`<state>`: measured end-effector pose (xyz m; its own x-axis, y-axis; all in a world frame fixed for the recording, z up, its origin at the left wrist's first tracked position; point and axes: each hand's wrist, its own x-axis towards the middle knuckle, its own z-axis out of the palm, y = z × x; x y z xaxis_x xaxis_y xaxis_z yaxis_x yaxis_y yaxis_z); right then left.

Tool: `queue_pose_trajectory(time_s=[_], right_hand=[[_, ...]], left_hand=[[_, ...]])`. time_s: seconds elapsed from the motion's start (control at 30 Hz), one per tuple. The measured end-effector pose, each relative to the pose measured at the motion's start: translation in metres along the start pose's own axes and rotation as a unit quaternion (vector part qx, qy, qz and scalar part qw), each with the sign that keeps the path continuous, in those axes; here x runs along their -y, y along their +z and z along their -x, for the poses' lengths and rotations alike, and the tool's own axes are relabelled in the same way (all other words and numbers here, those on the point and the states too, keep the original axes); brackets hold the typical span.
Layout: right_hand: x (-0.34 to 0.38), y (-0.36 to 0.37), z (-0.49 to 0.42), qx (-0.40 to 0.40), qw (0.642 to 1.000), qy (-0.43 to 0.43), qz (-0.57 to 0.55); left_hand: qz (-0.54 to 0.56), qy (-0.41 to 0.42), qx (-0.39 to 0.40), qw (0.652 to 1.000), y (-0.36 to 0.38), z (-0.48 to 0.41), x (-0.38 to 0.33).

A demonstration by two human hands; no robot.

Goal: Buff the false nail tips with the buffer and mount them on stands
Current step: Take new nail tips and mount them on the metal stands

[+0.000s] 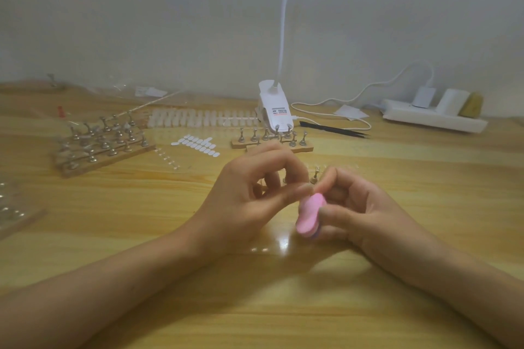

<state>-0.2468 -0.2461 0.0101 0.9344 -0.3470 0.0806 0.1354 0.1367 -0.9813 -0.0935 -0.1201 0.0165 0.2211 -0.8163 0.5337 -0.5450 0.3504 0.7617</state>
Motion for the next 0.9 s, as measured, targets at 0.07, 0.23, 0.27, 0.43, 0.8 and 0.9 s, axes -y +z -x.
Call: queue_pose_trajectory(time_s=[0.07, 0.23, 0.27, 0.43, 0.8, 0.9], right_hand=[[0.0, 0.0004, -0.0015, -0.016, 1.0, -0.009, -0.004], [-0.0005, -0.0017, -0.002, -0.007, 1.0, -0.002, 0.0], [-0.0005, 0.0007, -0.0014, 0.02, 1.0, -0.003, 0.02], [-0.0004, -0.0018, -0.0031, -0.07, 0.997, -0.024, -0.016], [-0.0007, 0.0038, -0.002, -0.02, 0.999, -0.004, 0.029], [0.0002, 0.0002, -0.002, -0.061, 0.998, -0.001, -0.004]], left_hand=[[-0.009, 0.009, 0.022, 1.0, 0.0024, 0.0007, -0.0014], [-0.011, 0.013, -0.002, 1.0, 0.0015, 0.0005, -0.003], [-0.017, 0.014, -0.003, 1.0, 0.0011, 0.0001, -0.0028], [-0.036, 0.019, 0.001, 0.999, 0.0007, -0.0012, -0.0019], [-0.044, 0.022, 0.007, 0.999, 0.0015, 0.0, 0.0001], [-0.047, 0.02, -0.013, 0.999, 0.0016, 0.0003, -0.0008]])
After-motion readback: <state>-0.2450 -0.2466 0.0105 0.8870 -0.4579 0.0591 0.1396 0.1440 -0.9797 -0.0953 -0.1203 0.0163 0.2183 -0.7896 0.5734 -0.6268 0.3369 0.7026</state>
